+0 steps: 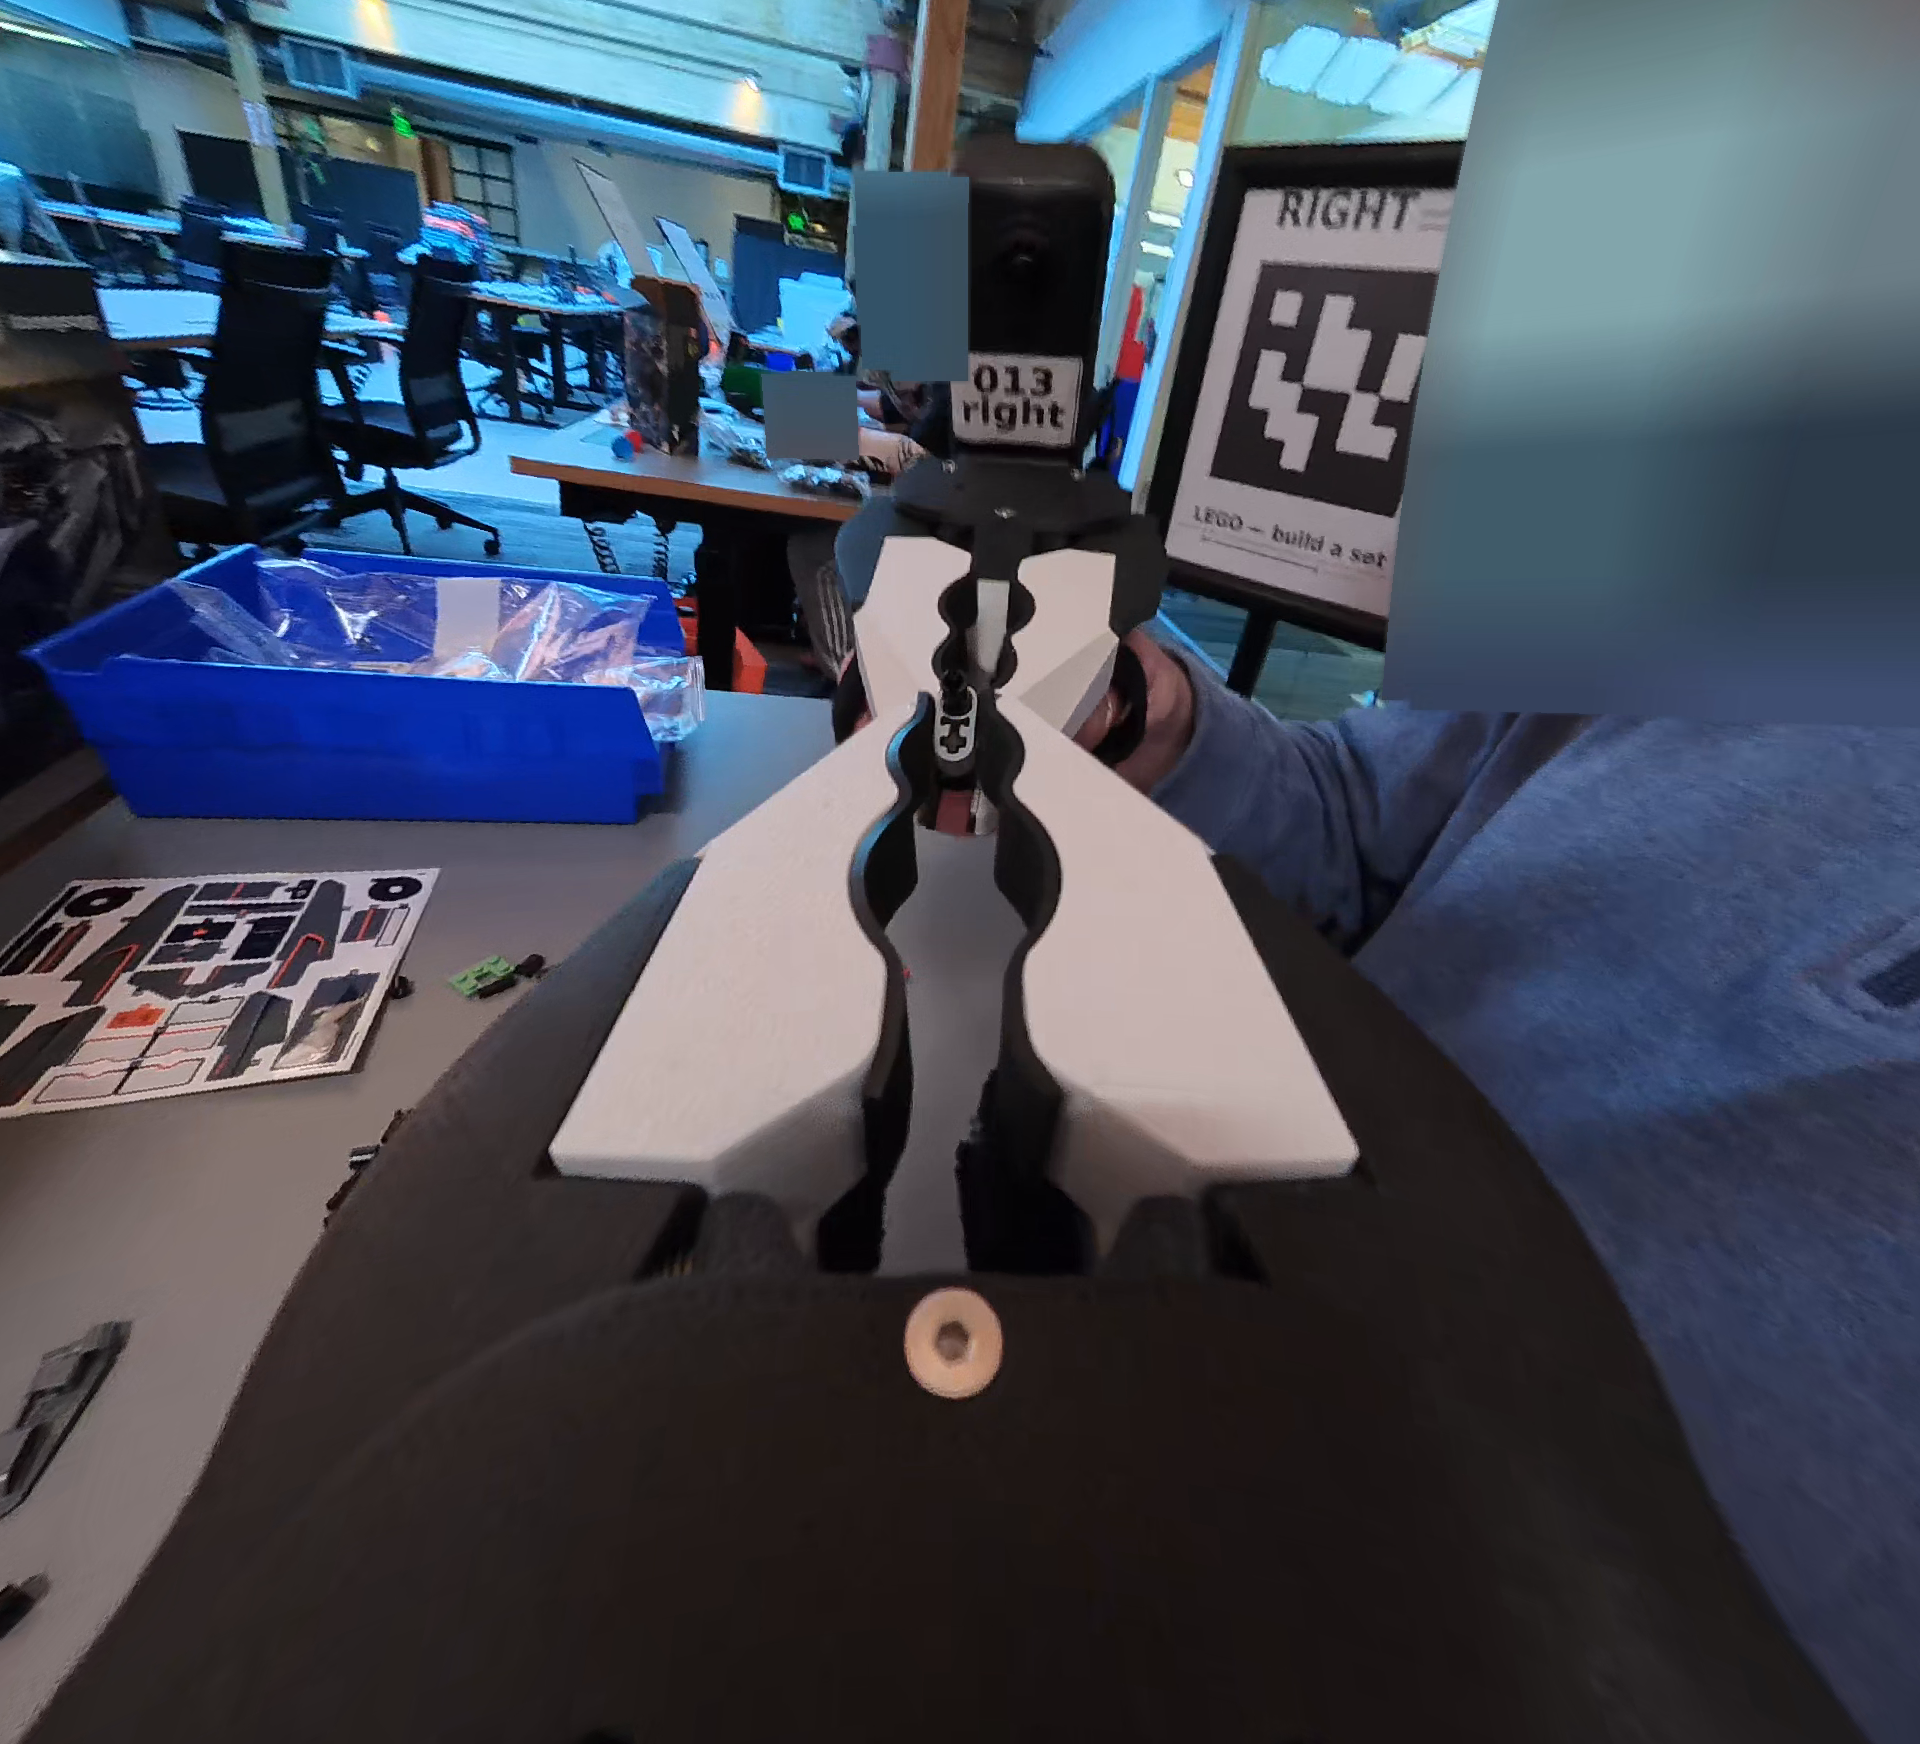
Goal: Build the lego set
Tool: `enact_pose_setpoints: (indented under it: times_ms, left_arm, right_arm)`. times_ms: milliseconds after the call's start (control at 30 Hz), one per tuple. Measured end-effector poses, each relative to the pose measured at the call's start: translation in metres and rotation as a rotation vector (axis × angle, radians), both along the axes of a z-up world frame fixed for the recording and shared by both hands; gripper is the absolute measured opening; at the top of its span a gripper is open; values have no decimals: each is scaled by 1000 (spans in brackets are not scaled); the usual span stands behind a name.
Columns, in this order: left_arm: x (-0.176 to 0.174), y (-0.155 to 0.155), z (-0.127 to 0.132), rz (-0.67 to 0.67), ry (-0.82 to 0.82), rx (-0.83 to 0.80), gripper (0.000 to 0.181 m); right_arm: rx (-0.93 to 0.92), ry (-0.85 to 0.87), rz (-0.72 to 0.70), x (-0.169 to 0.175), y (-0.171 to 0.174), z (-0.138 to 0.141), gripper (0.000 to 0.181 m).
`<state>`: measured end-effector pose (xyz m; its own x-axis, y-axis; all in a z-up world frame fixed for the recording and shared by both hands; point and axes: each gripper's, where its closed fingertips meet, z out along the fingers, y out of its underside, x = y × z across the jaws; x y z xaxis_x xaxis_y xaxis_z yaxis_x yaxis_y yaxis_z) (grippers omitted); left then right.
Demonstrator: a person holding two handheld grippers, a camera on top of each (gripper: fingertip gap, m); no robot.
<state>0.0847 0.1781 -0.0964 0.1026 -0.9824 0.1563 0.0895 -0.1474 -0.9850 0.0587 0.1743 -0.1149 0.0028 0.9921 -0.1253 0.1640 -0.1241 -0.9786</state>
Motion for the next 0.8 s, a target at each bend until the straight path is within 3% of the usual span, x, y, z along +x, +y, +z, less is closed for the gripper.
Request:
enact_pose_setpoints:
  times_ms: [300, 800]
  left_arm:
    - [1, 4, 7, 23, -126, -20, 5]
    - [-2, 5, -4, 80, -33, -5, 6]
  right_arm:
    - [-103, 143, 11, 0, 4, 12, 4]
    - [-112, 99, 55, 2, 5, -1, 4]
